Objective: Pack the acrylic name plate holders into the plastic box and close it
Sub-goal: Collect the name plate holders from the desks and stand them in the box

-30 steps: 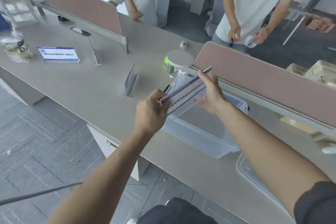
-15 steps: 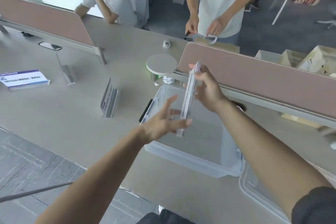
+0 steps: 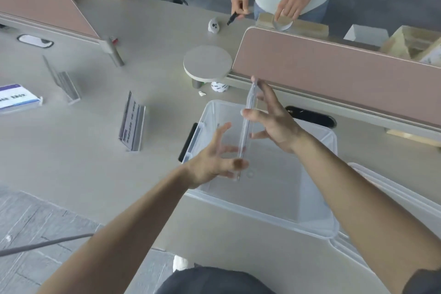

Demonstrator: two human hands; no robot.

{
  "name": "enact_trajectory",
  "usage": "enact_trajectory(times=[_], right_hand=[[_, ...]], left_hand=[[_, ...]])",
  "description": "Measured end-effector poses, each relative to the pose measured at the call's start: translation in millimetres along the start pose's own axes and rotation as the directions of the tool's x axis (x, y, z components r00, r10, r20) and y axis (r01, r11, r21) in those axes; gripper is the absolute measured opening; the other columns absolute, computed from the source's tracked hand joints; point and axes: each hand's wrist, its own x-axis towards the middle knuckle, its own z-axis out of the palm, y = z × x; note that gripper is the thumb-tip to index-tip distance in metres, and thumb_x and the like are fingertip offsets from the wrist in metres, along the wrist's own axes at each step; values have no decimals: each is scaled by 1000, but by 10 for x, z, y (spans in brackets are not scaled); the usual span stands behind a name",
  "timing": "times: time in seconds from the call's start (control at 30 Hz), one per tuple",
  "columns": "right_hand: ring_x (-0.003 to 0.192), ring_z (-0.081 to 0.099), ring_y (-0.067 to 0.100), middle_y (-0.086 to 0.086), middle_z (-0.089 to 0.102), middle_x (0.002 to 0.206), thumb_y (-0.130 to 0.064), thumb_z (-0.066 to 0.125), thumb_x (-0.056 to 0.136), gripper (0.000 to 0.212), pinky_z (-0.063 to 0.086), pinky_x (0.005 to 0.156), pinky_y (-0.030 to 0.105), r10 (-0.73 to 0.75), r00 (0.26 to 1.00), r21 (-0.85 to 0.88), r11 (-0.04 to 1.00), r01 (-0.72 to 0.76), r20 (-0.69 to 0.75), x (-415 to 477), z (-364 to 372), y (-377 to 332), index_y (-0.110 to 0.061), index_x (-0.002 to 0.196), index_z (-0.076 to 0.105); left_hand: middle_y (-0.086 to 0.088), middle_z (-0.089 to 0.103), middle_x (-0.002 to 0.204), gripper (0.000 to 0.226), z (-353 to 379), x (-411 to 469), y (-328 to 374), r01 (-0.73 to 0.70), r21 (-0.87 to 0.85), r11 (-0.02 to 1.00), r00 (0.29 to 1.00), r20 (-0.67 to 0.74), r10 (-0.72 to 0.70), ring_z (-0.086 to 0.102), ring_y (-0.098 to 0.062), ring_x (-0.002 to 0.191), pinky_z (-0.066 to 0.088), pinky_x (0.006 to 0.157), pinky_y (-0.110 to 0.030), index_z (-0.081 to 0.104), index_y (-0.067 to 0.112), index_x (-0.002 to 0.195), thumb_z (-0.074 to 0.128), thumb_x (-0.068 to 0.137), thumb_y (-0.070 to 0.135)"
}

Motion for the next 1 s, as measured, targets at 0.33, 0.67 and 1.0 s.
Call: enact_trajectory(times=[0.33, 0.67, 1.0], right_hand=[[125, 49, 27, 3, 37, 137, -48, 76, 64, 73, 58, 80, 52, 223, 968, 54, 974, -219, -114, 127, -71, 809, -58, 127, 41], [129, 43, 22, 3, 36, 139, -39, 81, 67, 79, 55, 83, 49, 282, 950, 5, 959, -284, -133, 488, 281, 1561, -50, 132, 39], [135, 41, 13, 0, 44, 145, -53, 74, 67, 97, 39, 108, 41, 307, 947, -160, 934, -319, -100, 538, 217, 1707, -35, 150, 26]], left_hand=[[-2, 33, 151, 86, -791, 135, -404, -52, 857, 513, 941, -129, 311, 31, -26, 138, 37, 107, -49, 42, 37, 138, 61, 64, 76], [4, -2, 161, 88, -679, 398, -881, 116, 825, 554, 908, -313, 277, 29, -21, 141, 39, 105, -39, 9, 19, 152, 59, 86, 47], [3, 44, 143, 78, -712, 437, -940, 215, 783, 584, 874, -421, 243, 30, -33, 136, 26, 114, -43, 14, 35, 150, 53, 83, 48]])
